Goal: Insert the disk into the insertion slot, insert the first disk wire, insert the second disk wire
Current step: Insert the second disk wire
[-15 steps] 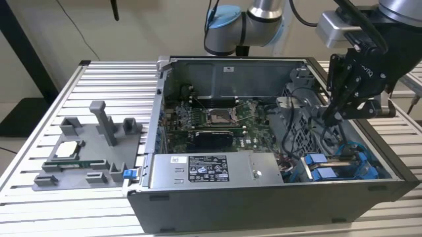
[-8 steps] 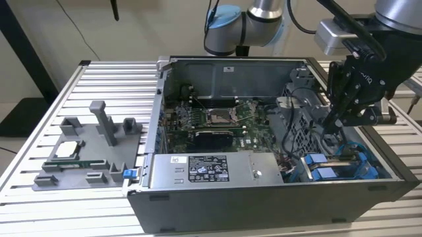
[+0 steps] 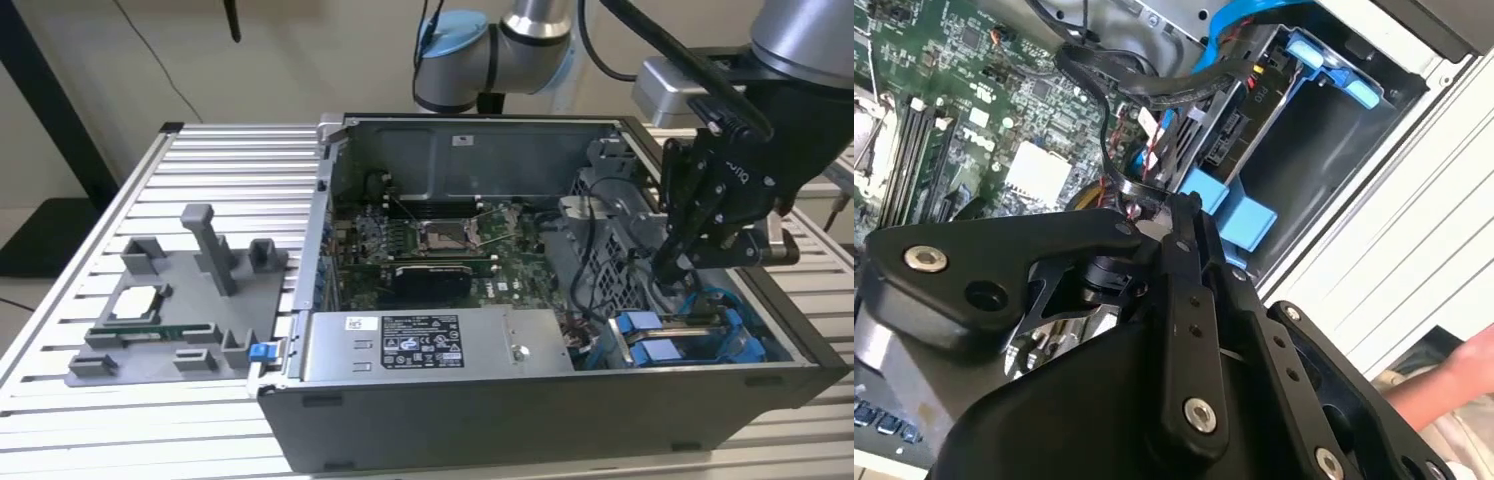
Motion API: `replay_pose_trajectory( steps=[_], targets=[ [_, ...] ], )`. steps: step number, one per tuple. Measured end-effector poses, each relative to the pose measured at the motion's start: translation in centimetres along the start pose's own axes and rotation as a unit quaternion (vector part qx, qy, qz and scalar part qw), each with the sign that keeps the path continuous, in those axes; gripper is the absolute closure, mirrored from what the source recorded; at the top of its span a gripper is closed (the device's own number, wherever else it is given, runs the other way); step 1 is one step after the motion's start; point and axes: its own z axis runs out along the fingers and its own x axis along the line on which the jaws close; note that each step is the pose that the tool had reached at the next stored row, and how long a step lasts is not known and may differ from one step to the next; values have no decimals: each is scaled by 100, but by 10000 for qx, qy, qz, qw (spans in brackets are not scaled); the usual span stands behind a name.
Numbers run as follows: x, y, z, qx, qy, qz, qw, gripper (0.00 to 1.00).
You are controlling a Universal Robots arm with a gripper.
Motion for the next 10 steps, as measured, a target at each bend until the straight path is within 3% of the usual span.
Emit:
replay_pose_trajectory(
  steps=[4,10],
  targets=[
    [8,-1,45,8,38,0,10000,100],
    [22,-9,129,55,48,-2,10000,100]
  ],
)
